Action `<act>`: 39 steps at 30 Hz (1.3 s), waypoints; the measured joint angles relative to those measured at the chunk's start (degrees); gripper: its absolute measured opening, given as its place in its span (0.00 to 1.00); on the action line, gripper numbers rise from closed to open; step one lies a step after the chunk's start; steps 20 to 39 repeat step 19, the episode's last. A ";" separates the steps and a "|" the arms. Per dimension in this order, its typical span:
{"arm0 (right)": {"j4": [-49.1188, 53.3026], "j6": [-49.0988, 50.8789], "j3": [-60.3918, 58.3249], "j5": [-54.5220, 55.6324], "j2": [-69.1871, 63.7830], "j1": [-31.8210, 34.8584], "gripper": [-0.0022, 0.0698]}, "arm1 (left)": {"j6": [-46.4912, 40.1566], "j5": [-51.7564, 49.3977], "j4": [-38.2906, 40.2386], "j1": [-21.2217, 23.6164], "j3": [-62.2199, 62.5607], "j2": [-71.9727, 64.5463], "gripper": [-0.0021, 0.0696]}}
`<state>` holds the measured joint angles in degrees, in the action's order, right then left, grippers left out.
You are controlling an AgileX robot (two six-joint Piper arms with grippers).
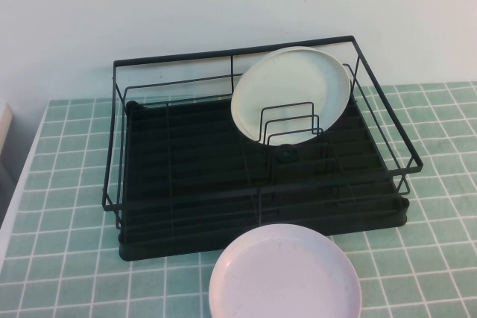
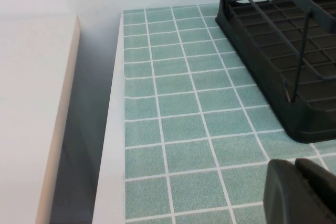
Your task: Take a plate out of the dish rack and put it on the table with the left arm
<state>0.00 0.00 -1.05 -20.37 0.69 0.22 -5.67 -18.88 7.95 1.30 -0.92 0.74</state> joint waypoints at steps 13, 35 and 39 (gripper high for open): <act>0.00 0.00 0.00 0.00 0.00 0.00 0.03 | 0.00 0.00 -1.05 0.27 0.00 0.00 0.03; 0.00 0.00 0.00 0.00 0.00 0.00 0.03 | 0.00 0.00 -1.27 0.31 0.00 0.00 0.03; 0.00 0.00 0.00 0.00 0.00 0.00 0.03 | 0.00 0.00 -1.27 0.31 0.00 0.00 0.03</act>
